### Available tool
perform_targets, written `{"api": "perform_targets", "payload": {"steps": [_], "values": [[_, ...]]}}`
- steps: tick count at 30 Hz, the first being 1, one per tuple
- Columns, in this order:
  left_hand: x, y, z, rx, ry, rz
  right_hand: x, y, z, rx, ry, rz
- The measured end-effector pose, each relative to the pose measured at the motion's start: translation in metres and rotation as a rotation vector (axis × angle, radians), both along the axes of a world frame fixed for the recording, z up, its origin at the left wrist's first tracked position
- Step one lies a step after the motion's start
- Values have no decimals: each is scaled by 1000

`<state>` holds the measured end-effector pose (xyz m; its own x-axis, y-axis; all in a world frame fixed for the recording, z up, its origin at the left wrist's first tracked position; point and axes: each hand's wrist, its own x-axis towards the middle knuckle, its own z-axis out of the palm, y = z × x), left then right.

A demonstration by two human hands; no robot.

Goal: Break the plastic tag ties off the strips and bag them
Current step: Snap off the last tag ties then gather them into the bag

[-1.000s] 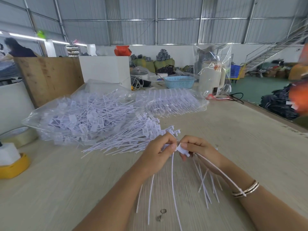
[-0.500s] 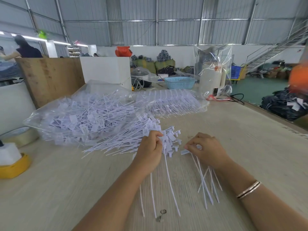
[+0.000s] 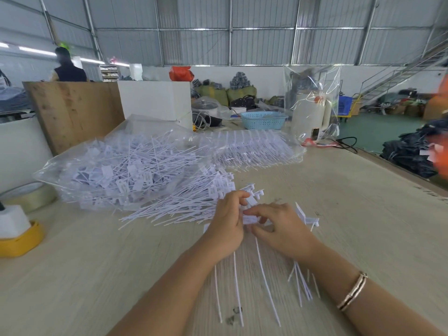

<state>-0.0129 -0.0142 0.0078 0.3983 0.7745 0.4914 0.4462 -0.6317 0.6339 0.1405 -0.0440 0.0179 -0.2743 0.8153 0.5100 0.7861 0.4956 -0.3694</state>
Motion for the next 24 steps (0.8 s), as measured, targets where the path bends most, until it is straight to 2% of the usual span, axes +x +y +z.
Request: {"api": "perform_targets", "payload": {"steps": [2,4,7,10,16,24], "values": [[1,0,1,14,0,-3,2,0,-1,-51,-9,23],[-1,3,3,51,18,79,3,1,-1,-64,30,25],[-7,8,4,100,112,208,8,0,4,-75,200,-18],[-9,6,4,-4,90,139,11,-2,6,-35,272,-26],[-7,2,6,-38,44,81,8,-1,5,-3,130,-84],[-6,2,6,50,0,32,9,1,1,-134,360,-24]]}}
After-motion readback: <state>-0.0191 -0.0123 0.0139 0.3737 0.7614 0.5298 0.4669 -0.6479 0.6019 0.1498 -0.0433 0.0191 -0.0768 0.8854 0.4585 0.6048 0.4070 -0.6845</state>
